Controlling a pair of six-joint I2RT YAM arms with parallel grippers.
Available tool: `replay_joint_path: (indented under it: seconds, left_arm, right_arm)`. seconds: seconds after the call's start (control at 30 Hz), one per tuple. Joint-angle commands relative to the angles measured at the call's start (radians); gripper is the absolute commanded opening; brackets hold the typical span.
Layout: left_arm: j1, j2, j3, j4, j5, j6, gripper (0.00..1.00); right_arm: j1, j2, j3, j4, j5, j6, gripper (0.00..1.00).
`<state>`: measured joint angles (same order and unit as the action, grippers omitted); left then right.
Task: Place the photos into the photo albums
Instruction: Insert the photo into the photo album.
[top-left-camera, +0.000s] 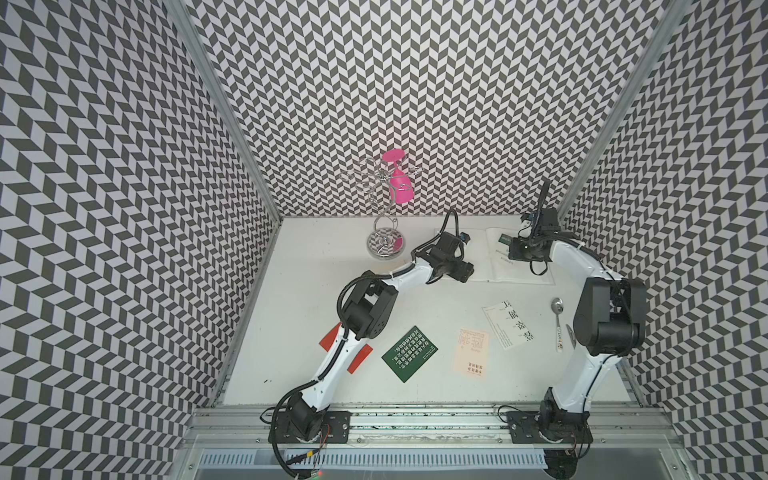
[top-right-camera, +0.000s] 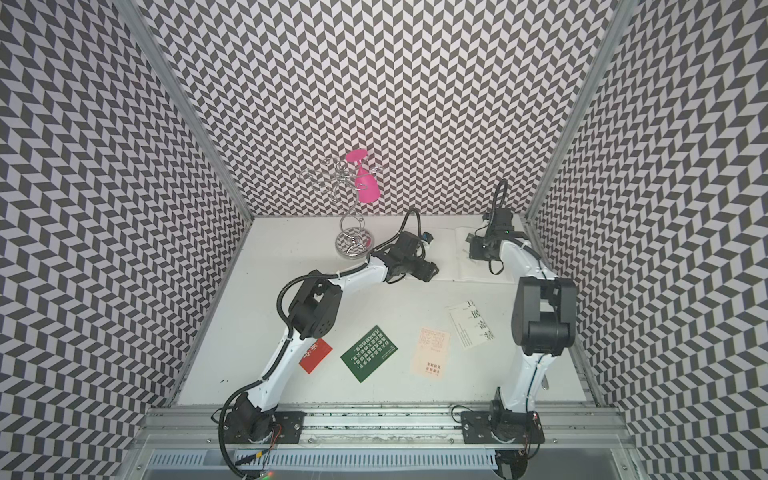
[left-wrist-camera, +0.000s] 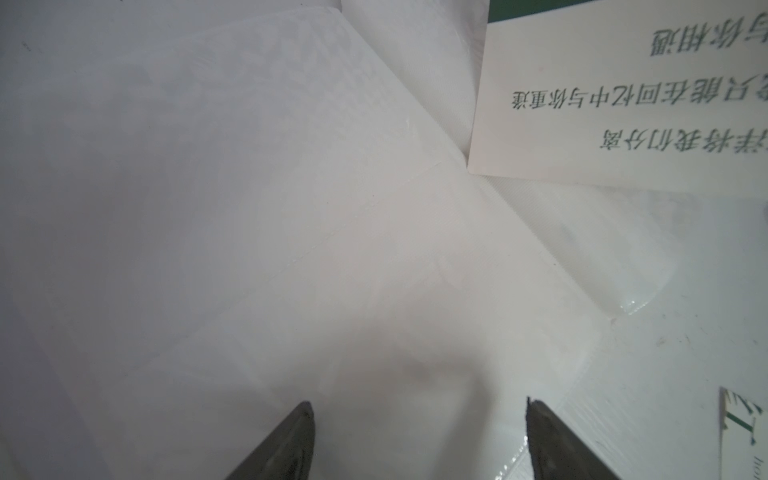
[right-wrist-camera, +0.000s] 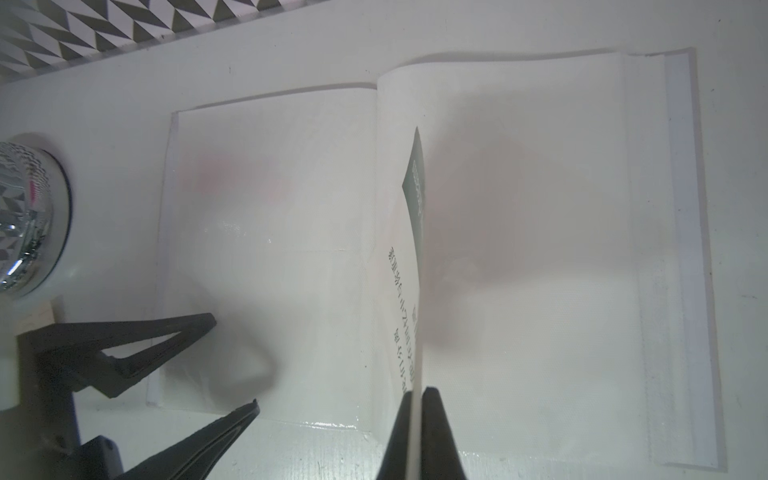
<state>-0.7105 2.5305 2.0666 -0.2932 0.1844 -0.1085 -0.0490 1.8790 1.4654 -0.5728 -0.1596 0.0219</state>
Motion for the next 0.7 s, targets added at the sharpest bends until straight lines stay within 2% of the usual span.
replay_joint_path:
  seconds: [0.0,0.43,0.67]
  left_arm:
    - [0.035,0.055,-0.032,-0.215,-0.048,-0.035,0.81]
    - [0.069,0.091,0.05,-0.23,-0.051,-0.054,0.8]
    - [0.069,0.054,0.02,-0.205,-0.023,-0.07,0.8]
  right_arm:
    - [0.004,0.004,0.015,-0.045,0.019,-0.017,0.0]
    - [0.003,-0.017,0.03,-0.077,0.036,-0.022,0.0]
    - [0.003,-0.036,0.031,-0.099,0.085,-0.028,0.0]
